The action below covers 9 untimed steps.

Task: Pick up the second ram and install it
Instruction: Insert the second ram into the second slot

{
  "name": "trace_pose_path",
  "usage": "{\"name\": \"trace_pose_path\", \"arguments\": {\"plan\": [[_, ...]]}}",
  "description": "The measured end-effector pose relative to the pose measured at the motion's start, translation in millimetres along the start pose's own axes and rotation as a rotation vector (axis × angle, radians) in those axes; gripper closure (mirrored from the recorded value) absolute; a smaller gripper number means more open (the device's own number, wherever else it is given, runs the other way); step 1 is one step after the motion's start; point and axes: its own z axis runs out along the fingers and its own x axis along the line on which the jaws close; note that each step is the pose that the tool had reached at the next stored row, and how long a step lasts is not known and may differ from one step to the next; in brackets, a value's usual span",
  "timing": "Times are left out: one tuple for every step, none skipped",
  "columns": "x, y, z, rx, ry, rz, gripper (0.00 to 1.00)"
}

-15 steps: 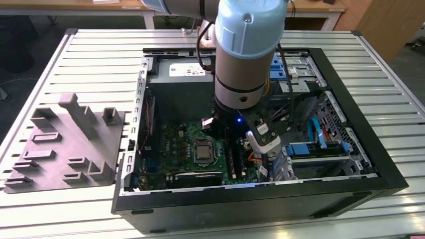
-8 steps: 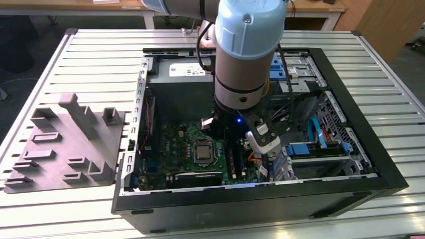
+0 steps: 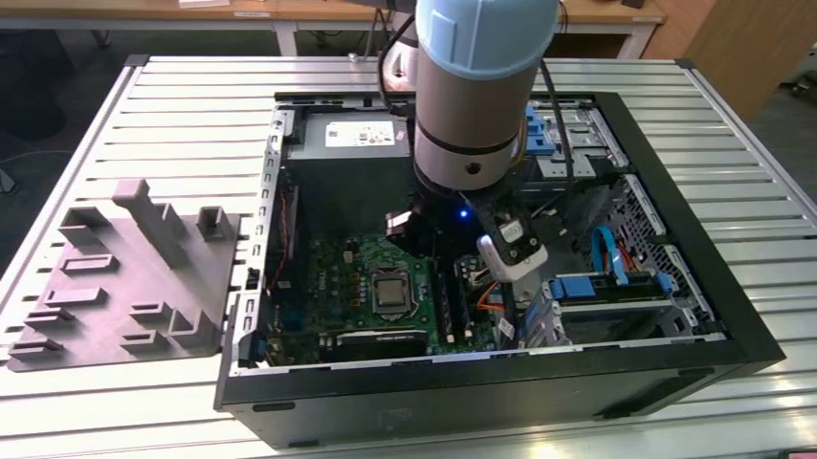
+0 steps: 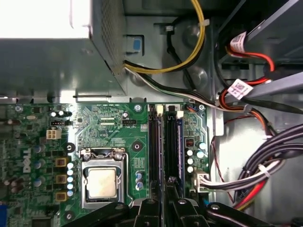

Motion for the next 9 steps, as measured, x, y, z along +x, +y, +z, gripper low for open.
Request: {"name": "trace_pose_path", "arguments": {"plan": [[-0.1,0.1,-2.0,0.0003,0.0,0.0,0.81],[-0.1,0.2,-3.0,0.0005,-0.0001,0.0,0.81],[-0.2,0.3,-3.3,0.0025,-0.0003,0.0,0.81],[-0.3,0.3,-3.9,0.0059,-0.0003,0.0,0.81],[-0.3,0.3,-4.7,0.0083,-0.0003,0.0,0.81],[-0.2,0.3,-5.1,0.0095,-0.0003,0.0,0.81],[-0.2,0.3,-5.0,0.011,-0.0006,0.0,0.81],[-0.3,0.4,-5.2,0.0137,-0.0005,0.0,0.81],[-0.4,0.4,-5.2,0.0162,-0.0006,0.001,0.81]]}}
